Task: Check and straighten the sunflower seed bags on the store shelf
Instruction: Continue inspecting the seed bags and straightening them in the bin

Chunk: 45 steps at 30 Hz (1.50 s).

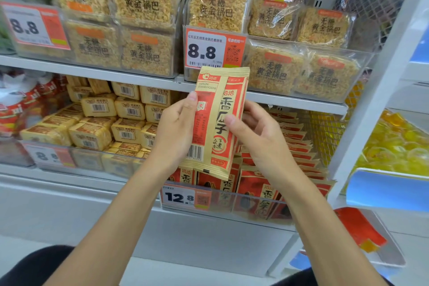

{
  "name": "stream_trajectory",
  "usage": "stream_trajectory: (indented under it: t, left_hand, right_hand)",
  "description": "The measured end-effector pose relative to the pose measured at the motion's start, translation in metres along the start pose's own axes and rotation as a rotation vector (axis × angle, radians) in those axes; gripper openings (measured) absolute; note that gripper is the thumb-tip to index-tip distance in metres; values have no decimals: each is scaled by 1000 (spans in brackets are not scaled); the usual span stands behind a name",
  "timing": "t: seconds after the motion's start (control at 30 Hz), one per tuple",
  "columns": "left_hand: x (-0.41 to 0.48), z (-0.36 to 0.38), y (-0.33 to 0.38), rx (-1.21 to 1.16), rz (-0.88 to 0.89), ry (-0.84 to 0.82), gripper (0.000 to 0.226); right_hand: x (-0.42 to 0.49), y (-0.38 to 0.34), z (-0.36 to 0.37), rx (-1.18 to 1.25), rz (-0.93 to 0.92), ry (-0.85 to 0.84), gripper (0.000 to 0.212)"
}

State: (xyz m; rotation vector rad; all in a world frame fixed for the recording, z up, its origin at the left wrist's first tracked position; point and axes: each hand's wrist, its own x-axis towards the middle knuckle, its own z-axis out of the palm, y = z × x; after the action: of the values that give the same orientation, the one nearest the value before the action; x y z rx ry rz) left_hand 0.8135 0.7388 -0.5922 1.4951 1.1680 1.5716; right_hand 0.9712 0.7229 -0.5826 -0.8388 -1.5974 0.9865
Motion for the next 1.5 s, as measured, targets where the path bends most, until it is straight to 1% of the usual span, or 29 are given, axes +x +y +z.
stream_trajectory:
  t: [0.07, 0.17, 0.2, 0.27, 0.3, 0.37, 0.43, 0.47, 0.5, 0.53, 0.57, 0.63, 0.67, 0.7, 0.73, 0.77, 0.8, 0.83, 0.87, 0.9, 0.93, 1.03, 1.07, 1.1, 1.2, 1.27, 1.37, 1.43, 1.5]
  left_hand:
    - [-1, -1, 1, 17, 6, -36, 44]
    - [-3, -1, 5, 16, -27, -123, 43]
    - [-4, -1, 7, -15, -67, -152, 45]
    - [-5, -3, 9, -152, -213, -228, 57]
    - [-4, -5, 9, -253, -297, -281, 64]
    - [-4, -12, 9, -419, -440, -457, 65]
    - [-4, -15, 7, -521, -540, -679, 69]
    - [-5, -14, 7, -557, -566, -739, 74]
    - [-6, -13, 8, -570, -576, -746, 77]
    - [-7, -10, 11, -549, -556, -708, 76]
    - [-7, -5, 12, -481, -493, -644, 71]
    - [-10, 7, 20, -261, -287, -522, 58]
    - [-12, 14, 22, -168, -184, -457, 59]
    - [-13, 22, 23, -83, -83, -393, 67]
    - [-14, 31, 24, 7, 16, -332, 78]
    - [-16, 39, 24, 110, 99, -292, 88]
    - [-18, 47, 23, 179, 154, -283, 96]
    - [-20, 53, 21, 208, 180, -302, 101]
    - [-20, 56, 20, 213, 172, -331, 102]
    - [-19, 56, 18, 220, 148, -351, 99]
    - [-16, 53, 15, 243, 121, -349, 87]
    - [-2, 35, 3, 419, 117, -234, 28]
    - [1, 29, 0, 477, 108, -221, 18]
    - [3, 24, -3, 511, 90, -225, 14]
    - [2, 19, -6, 502, 34, -269, 11]
    - [0, 22, -8, 543, 26, -312, 8]
    - [0, 26, -12, 609, 29, -355, 7]
    - [0, 29, -14, 612, 19, -349, 9]
    - [1, 31, -15, 606, 17, -321, 12]
  right_hand:
    - [1, -3, -5, 6, 13, 16, 40]
    - [4, -3, -11, 2, 31, 64, 22]
    - [5, -2, -12, 4, 30, 82, 20]
    - [5, -1, -14, 17, 22, 103, 20]
    - [4, -2, -14, 41, 14, 111, 20]
    - [4, -3, -15, 103, -10, 127, 22]
    - [4, -5, -17, 105, -23, 125, 25]
    - [5, -5, -19, 76, -19, 125, 26]
    - [5, -7, -21, 55, -5, 127, 29]
    - [6, -9, -24, 20, 6, 136, 32]
    - [8, -12, -29, 0, 16, 154, 39]
    - [9, -19, -40, 82, 30, 162, 64]
    - [8, -25, -46, 129, 11, 143, 71]
    - [6, -30, -50, 143, -25, 118, 72]
    - [3, -35, -52, 109, -57, 108, 64]
    - [-1, -39, -54, 78, -89, 120, 46]
    - [-4, -41, -56, 35, -130, 162, 23]
    - [-6, -43, -58, -16, -175, 214, 7]
    - [-8, -42, -62, -92, -214, 266, 11]
    - [-9, -41, -67, -144, -233, 290, 12]
    - [-9, -40, -73, -161, -248, 318, 10]
    - [-9, -33, -88, -175, -224, 375, 6]
    - [-9, -28, -93, -189, -210, 353, 6]
    - [-9, -24, -96, -218, -192, 318, 6]
    - [-11, -16, -102, -281, -132, 223, 6]
    - [-13, -15, -106, -261, -123, 208, 5]
    - [-16, -18, -112, -194, -144, 235, 6]
    - [-17, -18, -112, -189, -127, 198, 6]
    - [-17, -13, -109, -199, -75, 159, 12]
